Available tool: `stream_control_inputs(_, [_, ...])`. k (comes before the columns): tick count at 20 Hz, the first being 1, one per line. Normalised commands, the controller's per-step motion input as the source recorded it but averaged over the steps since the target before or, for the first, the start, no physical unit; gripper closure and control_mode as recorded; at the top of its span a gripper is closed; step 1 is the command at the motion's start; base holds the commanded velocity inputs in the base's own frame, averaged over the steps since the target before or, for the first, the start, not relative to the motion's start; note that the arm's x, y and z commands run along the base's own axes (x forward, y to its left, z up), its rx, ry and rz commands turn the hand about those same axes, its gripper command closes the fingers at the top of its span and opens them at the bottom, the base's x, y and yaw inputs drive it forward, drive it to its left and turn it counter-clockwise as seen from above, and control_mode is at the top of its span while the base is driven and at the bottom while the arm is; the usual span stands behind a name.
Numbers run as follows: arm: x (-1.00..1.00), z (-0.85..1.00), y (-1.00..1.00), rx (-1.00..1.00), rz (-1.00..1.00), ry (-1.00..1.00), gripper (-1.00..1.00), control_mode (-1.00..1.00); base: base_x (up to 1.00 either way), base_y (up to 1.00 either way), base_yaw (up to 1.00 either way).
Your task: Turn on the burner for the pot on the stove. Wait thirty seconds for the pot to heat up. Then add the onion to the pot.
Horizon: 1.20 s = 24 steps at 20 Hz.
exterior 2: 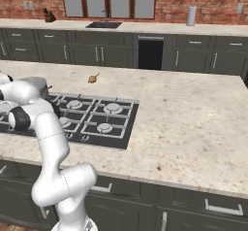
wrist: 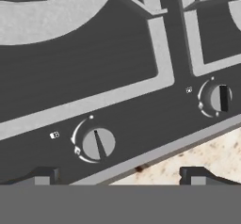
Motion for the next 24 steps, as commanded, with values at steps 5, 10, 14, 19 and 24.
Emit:
stream_control_inputs(5, [0.01,-0.16,0.07,-0.01,0.01,-0.03,-1.00,-1.00,0.00,0.00,0.00])
stream_control_inputs(10, [0.00,-0.05,0.00,0.00,0.09,-0.02,-1.00,-1.00,0.00,0.00,0.00])
stream_control_inputs(14, [0.00,-0.01,0.00,0.00,0.12,0.00,-1.00,-1.00,0.00,0.00,0.00])
stream_control_inputs(19, [0.02,0.00,-0.07,0.01,0.06,0.00,-1.00,-1.00,0.00,0.00,0.00])
stream_control_inputs(24, [0.09,-0.28,0.13,0.28,0.23,0.00,-1.00,-1.00,0.00,0.00,0.00])
